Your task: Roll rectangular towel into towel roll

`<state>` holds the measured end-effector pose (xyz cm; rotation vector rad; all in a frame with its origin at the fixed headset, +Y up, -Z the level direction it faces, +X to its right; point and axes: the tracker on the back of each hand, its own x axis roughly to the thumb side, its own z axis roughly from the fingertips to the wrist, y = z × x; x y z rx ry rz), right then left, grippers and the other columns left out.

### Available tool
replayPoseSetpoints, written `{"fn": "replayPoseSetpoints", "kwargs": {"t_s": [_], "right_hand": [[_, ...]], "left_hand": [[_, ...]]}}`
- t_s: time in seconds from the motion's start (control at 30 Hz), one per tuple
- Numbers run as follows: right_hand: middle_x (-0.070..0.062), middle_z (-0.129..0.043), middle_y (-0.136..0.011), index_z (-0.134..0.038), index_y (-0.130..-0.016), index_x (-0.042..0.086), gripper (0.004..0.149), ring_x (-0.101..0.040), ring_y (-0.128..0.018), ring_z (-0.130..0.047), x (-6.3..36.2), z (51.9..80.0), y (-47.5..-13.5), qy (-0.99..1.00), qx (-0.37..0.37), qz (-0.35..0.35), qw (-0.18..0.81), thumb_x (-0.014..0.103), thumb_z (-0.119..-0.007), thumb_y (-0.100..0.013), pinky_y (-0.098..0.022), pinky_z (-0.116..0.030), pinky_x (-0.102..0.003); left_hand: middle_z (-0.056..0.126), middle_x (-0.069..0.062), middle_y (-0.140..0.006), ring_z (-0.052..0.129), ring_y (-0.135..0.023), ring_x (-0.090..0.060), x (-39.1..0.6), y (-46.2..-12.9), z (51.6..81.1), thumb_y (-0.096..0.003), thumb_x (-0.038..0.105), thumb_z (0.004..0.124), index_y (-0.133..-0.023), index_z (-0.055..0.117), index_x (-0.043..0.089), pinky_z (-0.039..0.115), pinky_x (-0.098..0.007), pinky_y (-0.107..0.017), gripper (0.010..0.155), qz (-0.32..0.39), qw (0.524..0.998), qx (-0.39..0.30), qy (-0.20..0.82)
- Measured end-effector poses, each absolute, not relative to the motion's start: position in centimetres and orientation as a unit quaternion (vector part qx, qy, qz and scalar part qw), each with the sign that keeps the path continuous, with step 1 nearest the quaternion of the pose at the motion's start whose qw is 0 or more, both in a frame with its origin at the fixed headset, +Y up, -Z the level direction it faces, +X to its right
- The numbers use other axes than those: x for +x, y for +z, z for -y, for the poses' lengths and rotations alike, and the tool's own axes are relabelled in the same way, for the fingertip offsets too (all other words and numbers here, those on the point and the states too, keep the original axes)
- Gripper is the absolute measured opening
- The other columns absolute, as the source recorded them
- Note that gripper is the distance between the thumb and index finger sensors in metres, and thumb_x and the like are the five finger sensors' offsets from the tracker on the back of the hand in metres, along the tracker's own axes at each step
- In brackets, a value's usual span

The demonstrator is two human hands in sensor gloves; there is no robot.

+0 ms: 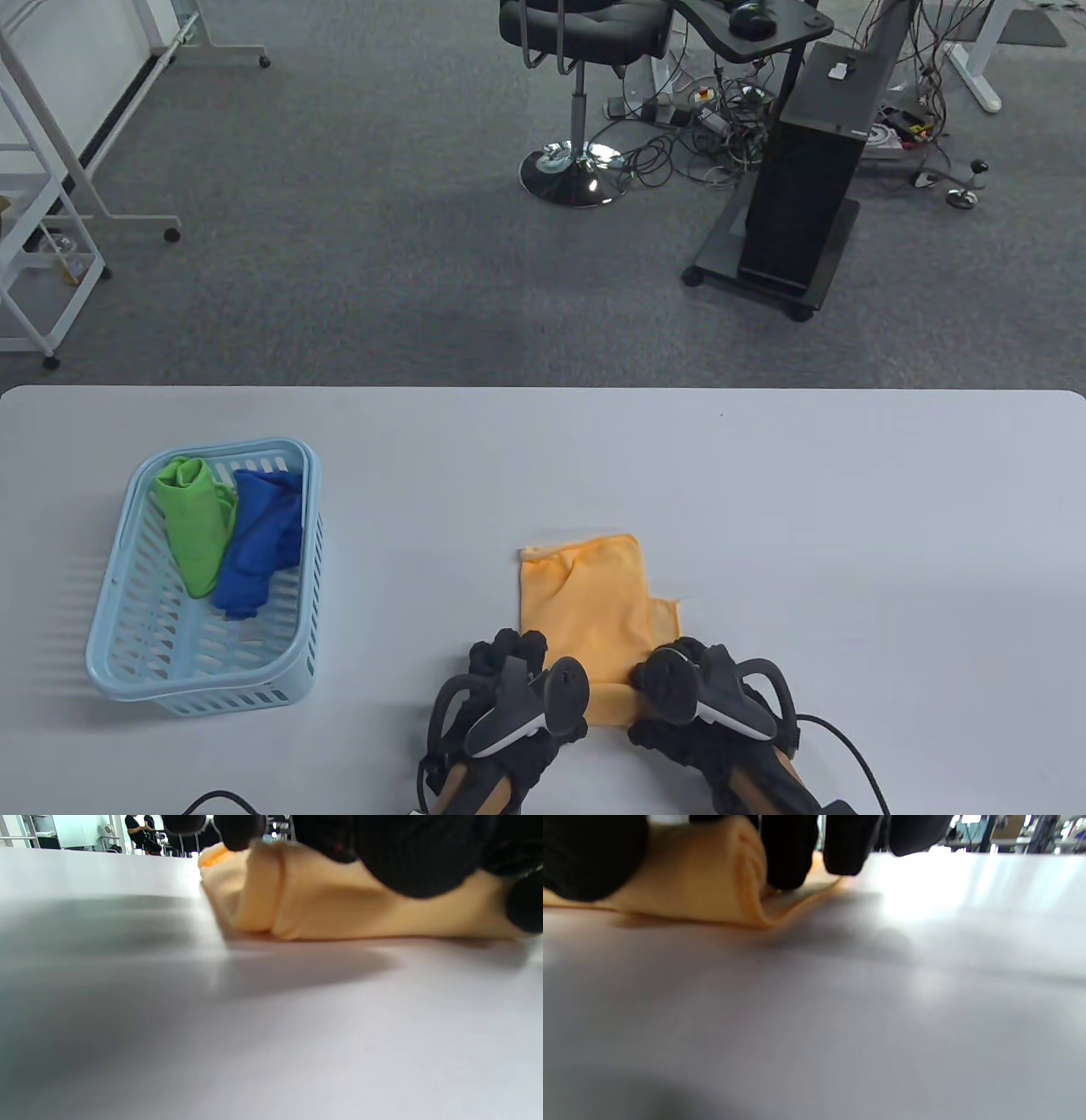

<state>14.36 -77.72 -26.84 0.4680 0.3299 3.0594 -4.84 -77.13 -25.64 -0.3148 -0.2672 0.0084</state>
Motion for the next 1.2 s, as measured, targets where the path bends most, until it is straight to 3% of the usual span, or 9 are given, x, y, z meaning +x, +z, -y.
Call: {"fn": "replayPoseSetpoints", "kwargs": {"t_s": [0.1,0.33,0.57,0.7,0.77,0.83,0.9,1.03,1.2], "right_hand": [[-0.007,-0.059,-0.098,-0.068,-0.092,0.022,0.074,-0.036,-0.097,-0.057,14.4,77.7,-27.0,0.981,0.146,-0.126,0.026,0.051,-0.082,-0.026,-0.070,-0.050,-0.062],[-0.007,-0.066,-0.094,-0.077,-0.086,0.019,0.062,-0.035,-0.096,-0.061,14.6,77.6,-27.1,0.981,0.136,-0.125,0.055,0.047,-0.072,-0.030,-0.069,-0.052,-0.061],[-0.004,-0.077,-0.084,-0.094,-0.065,0.017,0.057,-0.032,-0.093,-0.066,15.1,77.2,-27.3,0.982,0.139,-0.101,0.079,0.051,-0.064,-0.031,-0.068,-0.053,-0.061],[-0.004,-0.057,-0.096,-0.067,-0.085,0.030,0.060,-0.033,-0.098,-0.056,15.0,76.7,-27.0,0.984,0.141,-0.086,0.064,0.050,-0.074,-0.029,-0.071,-0.048,-0.060],[-0.004,-0.053,-0.097,-0.067,-0.081,0.028,0.053,-0.032,-0.098,-0.052,14.8,76.4,-26.9,0.981,0.146,-0.073,0.108,0.040,-0.079,-0.031,-0.072,-0.045,-0.060],[-0.004,-0.056,-0.095,-0.071,-0.077,0.026,0.048,-0.032,-0.097,-0.054,14.6,76.5,-26.9,0.980,0.153,-0.080,0.102,0.036,-0.080,-0.031,-0.071,-0.047,-0.060],[-0.004,-0.058,-0.095,-0.074,-0.078,0.026,0.047,-0.033,-0.097,-0.056,14.4,76.9,-26.7,0.981,0.155,-0.092,0.070,0.038,-0.077,-0.032,-0.071,-0.048,-0.060],[-0.007,-0.062,-0.095,-0.078,-0.081,0.026,0.054,-0.034,-0.095,-0.060,14.3,77.4,-26.7,0.982,0.149,-0.085,0.082,0.046,-0.070,-0.032,-0.069,-0.052,-0.060],[-0.010,-0.058,-0.099,-0.073,-0.090,0.024,0.073,-0.036,-0.097,-0.056,14.5,77.5,-26.6,0.980,0.149,-0.114,0.063,0.059,-0.070,-0.026,-0.069,-0.050,-0.061]], "left_hand": [[0.043,-0.014,-0.111,0.040,-0.103,-0.044,-4.7,-25.8,77.6,-0.0334,0.053,0.083,-0.099,0.058,0.036,0.037,-0.067,-0.071,0.072,0.125,0.977,-0.175,-0.016],[0.064,-0.013,-0.102,0.053,-0.100,-0.043,-4.7,-26.0,77.5,-0.0363,0.044,0.078,-0.093,0.075,0.015,0.044,-0.066,-0.070,0.063,0.124,0.982,-0.138,0.024],[0.067,-0.012,-0.100,0.049,-0.101,-0.044,-4.8,-25.9,76.9,-0.0376,0.044,0.068,-0.084,0.088,0.015,0.041,-0.067,-0.071,0.058,0.131,0.978,-0.157,0.035],[0.068,-0.012,-0.100,0.050,-0.101,-0.044,-5.2,-26.1,77.1,-0.0377,0.045,0.066,-0.080,0.092,0.017,0.041,-0.066,-0.071,0.057,0.120,0.980,-0.151,0.047],[0.068,-0.013,-0.100,0.051,-0.100,-0.044,-5.4,-26.2,77.1,-0.0376,0.047,0.068,-0.078,0.093,0.018,0.041,-0.066,-0.070,0.056,0.118,0.981,-0.141,0.054],[0.059,-0.014,-0.105,0.046,-0.101,-0.044,-5.5,-26.1,77.1,-0.0369,0.048,0.073,-0.085,0.084,0.020,0.040,-0.066,-0.071,0.057,0.117,0.983,-0.130,0.054],[0.047,-0.014,-0.107,0.042,-0.102,-0.044,-5.4,-25.9,76.8,-0.0366,0.048,0.075,-0.090,0.067,0.025,0.038,-0.066,-0.071,0.059,0.113,0.986,-0.117,0.038],[0.056,-0.012,-0.105,0.047,-0.102,-0.043,-4.3,-25.8,76.5,-0.0390,0.042,0.075,-0.081,0.081,0.023,0.041,-0.066,-0.071,0.046,0.121,0.989,-0.080,-0.023],[0.054,-0.016,-0.108,0.043,-0.102,-0.046,-5.2,-25.9,76.5,-0.0366,0.053,0.069,-0.090,0.082,0.022,0.038,-0.067,-0.071,0.063,0.120,0.986,-0.114,0.030]]}}
